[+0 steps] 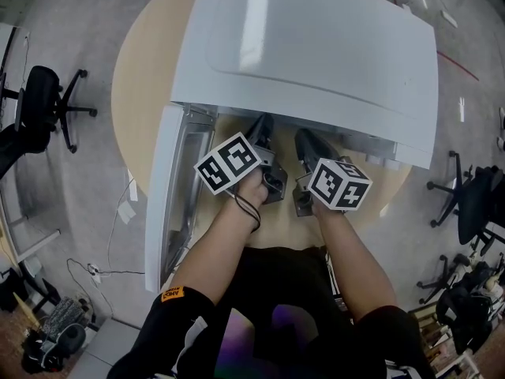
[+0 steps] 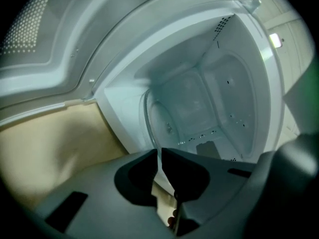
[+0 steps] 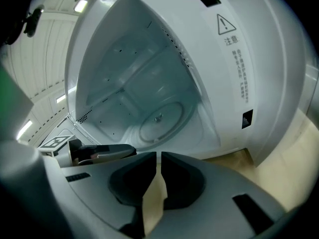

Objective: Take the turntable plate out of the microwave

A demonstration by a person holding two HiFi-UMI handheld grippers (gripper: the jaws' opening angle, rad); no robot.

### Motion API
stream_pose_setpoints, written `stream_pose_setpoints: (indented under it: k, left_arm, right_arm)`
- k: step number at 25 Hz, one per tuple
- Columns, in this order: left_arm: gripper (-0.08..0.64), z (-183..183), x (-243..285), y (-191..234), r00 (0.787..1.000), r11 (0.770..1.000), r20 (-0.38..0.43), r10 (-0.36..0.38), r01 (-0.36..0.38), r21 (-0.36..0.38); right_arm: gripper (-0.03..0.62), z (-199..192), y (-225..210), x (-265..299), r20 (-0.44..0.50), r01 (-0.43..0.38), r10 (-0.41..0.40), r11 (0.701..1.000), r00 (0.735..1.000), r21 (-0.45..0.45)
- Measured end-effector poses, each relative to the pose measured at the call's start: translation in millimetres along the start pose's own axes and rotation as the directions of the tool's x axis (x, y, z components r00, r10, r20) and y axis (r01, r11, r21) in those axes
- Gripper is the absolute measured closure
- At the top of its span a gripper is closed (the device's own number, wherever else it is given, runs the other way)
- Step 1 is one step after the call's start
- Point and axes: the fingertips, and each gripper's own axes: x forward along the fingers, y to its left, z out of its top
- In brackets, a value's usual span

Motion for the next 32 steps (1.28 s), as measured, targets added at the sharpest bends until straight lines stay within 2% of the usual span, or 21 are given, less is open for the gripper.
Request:
stream_pose_setpoints:
  k: [4,7,10,13,18,22,29,32]
  left_arm:
    - [0.486,0.7,0.4,-1.9,1.0,1.0,0.006,-0.003,0.003,-0.002]
    - [0.488,0.1,0.1,-2.4,1.0,1.0,0.005,-0.002,0.002,-0.002]
    - [0.492,-3.9,0.4,-4.6,1.0,1.0,-0.002,-0.003,0.003,0.002]
    - [0.492,-6.4,0.9,-8.0,1.0,1.0,-0.004,-0.007,0.007,0.007]
    - [0.492,-2.4,-1.0,-12.8,1.0,0.999,0.008,-0.011,0.011,0.031]
    - [0.492,0.3,-2.1,-12.4,1.0,0.999,0.01,-0.01,0.01,0.044]
    - [0.492,4.0,-4.1,-13.1,1.0,0.998,0.005,-0.025,0.024,0.053]
    - [0.514,6.7,-4.1,-20.4,0.998,0.994,0.003,-0.066,0.066,0.085]
  right_arm:
    - [0.574,2.2,-0.8,5.0,0.001,-0.024,0.024,0.999,1.0,0.038]
    - [0.574,2.8,0.0,9.2,0.006,-0.063,0.062,0.993,0.998,0.1]
    - [0.506,1.4,-0.9,12.5,0.013,-0.108,0.107,0.976,0.994,0.19]
    - [0.503,-0.1,-5.2,15.4,0.021,-0.121,0.119,0.959,0.993,0.258]
    - [0.503,8.4,-1.2,23.3,0.091,-0.184,0.162,0.912,0.983,0.366]
    - [0.503,14.8,4.1,29.3,0.158,-0.251,0.201,0.859,0.967,0.447]
    - [0.505,20.3,5.3,32.4,0.213,-0.299,0.22,0.818,0.952,0.492]
    - [0.52,20.5,4.6,32.1,0.227,-0.322,0.234,0.783,0.945,0.532]
